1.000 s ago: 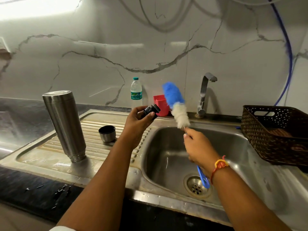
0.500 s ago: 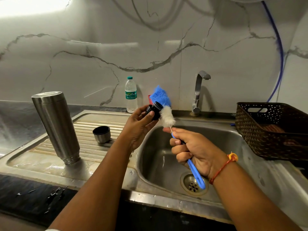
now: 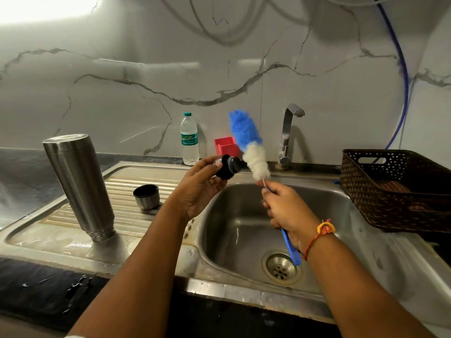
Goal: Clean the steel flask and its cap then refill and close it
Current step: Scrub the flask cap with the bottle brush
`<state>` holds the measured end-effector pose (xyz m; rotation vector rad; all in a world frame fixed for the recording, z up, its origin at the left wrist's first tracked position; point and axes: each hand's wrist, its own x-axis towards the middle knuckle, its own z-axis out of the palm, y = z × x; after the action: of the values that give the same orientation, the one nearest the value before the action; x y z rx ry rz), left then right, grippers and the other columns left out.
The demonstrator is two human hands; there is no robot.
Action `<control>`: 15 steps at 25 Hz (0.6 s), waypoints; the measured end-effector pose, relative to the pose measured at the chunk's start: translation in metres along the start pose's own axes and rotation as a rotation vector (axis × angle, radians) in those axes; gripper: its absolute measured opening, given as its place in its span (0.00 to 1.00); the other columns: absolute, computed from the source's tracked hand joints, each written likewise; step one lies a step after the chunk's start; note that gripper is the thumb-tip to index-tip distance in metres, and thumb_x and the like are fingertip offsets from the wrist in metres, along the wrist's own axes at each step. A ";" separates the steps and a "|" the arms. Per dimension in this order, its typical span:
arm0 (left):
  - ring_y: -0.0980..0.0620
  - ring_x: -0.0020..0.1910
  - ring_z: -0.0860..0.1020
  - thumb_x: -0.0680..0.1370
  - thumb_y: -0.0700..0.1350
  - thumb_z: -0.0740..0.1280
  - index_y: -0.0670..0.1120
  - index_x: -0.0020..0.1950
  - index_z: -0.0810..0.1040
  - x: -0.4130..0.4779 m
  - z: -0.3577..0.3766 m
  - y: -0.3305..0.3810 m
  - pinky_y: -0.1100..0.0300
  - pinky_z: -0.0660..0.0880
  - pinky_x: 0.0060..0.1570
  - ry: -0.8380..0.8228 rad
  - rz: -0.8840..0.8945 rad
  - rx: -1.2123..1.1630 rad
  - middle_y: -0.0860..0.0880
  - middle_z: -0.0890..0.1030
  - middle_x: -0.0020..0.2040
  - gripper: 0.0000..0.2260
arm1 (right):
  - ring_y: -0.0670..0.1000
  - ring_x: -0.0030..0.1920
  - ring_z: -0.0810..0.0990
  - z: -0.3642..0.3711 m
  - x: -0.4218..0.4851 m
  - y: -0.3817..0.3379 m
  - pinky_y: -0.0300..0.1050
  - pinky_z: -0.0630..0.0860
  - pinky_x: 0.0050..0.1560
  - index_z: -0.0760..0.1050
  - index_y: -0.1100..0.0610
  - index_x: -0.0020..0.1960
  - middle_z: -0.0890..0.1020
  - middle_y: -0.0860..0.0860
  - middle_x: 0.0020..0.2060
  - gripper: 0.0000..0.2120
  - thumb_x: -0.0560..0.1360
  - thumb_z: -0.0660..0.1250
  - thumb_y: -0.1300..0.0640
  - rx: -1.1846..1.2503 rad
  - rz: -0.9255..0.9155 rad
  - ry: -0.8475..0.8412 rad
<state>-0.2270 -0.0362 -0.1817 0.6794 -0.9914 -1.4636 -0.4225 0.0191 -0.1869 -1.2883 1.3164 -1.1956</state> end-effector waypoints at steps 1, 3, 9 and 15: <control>0.47 0.48 0.82 0.81 0.43 0.67 0.40 0.70 0.74 0.001 0.001 -0.001 0.58 0.80 0.48 0.040 -0.021 -0.047 0.37 0.80 0.59 0.18 | 0.42 0.26 0.64 0.001 -0.002 0.000 0.32 0.62 0.21 0.75 0.52 0.67 0.70 0.50 0.33 0.15 0.83 0.57 0.61 -0.036 -0.038 -0.016; 0.49 0.44 0.79 0.83 0.48 0.64 0.42 0.68 0.75 0.003 0.003 -0.003 0.61 0.79 0.42 0.101 -0.049 -0.115 0.39 0.80 0.56 0.16 | 0.43 0.26 0.64 0.004 -0.008 -0.001 0.33 0.62 0.22 0.74 0.50 0.67 0.69 0.52 0.33 0.16 0.83 0.58 0.61 -0.106 -0.086 -0.095; 0.48 0.49 0.80 0.85 0.53 0.60 0.41 0.69 0.73 0.008 -0.002 -0.001 0.60 0.80 0.48 0.209 0.032 -0.317 0.38 0.80 0.59 0.20 | 0.43 0.26 0.65 0.007 -0.013 0.001 0.36 0.64 0.24 0.71 0.44 0.69 0.71 0.51 0.33 0.18 0.83 0.59 0.59 -0.236 -0.091 -0.258; 0.50 0.46 0.80 0.85 0.54 0.59 0.43 0.68 0.75 0.004 0.006 -0.007 0.61 0.80 0.44 0.099 -0.087 -0.098 0.40 0.80 0.60 0.18 | 0.43 0.25 0.64 0.004 -0.007 0.004 0.36 0.63 0.23 0.70 0.45 0.71 0.70 0.52 0.35 0.18 0.83 0.57 0.58 -0.181 -0.062 -0.203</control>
<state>-0.2364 -0.0396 -0.1843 0.7244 -0.8180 -1.5291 -0.4183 0.0259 -0.1913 -1.5475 1.2656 -0.9747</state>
